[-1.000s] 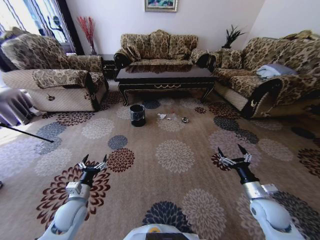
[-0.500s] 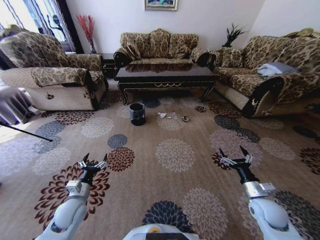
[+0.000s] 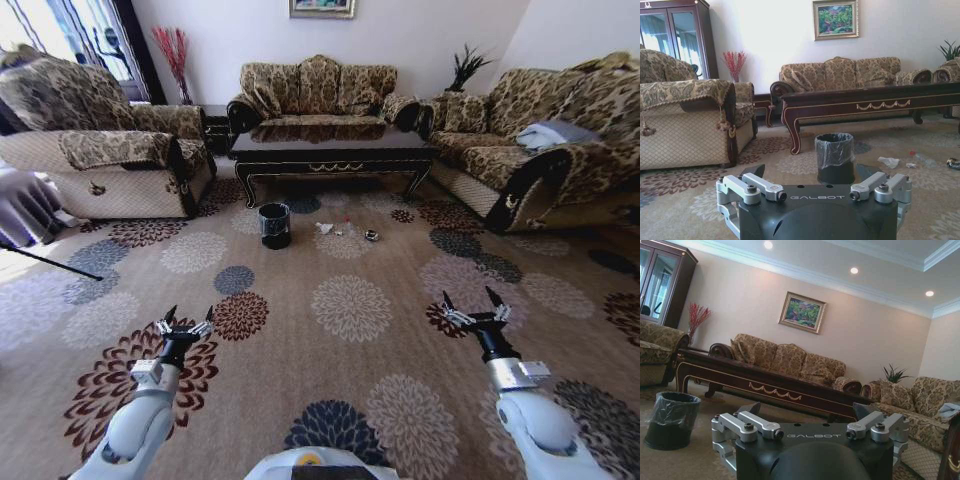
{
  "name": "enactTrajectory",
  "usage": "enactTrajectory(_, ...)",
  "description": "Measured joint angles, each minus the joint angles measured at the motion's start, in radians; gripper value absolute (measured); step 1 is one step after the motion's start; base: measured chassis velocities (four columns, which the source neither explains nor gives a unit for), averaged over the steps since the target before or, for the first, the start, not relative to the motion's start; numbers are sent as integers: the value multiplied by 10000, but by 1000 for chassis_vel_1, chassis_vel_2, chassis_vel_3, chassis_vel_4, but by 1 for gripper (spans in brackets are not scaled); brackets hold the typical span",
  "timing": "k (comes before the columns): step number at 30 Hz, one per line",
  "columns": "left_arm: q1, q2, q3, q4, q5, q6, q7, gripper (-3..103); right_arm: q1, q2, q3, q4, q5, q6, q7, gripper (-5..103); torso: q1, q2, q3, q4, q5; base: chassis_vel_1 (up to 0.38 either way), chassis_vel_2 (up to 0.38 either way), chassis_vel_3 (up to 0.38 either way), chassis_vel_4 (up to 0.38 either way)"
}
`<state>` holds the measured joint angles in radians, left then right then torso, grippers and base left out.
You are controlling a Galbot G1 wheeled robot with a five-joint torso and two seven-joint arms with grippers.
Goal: Move to the front of the table and pick up the trash from the floor, then place it into the trash bin.
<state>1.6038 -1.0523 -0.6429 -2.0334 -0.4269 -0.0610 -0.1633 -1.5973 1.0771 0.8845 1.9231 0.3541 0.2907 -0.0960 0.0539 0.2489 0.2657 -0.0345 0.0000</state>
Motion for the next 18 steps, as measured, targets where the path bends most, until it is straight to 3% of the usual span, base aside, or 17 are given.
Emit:
enactTrajectory(3,-5,-27,14,-27,-65,-24,47,100,-41,-17,-6,13,-92,6,-28,100,-32,-100,-70,-1,0,0,0,0,0)
enactTrajectory(9,24,-29,17,-62,-124,-31,93,100,25,-31,-7,13,-470,30,694,100,-107,-344,-234,0,0,0,0,0,0)
enactTrajectory(18,5,-35,25,-71,-129,-20,95,100,-1,-8,-9,29,-113,190,433,100,-191,-726,-537,-1,0,0,0,0,0)
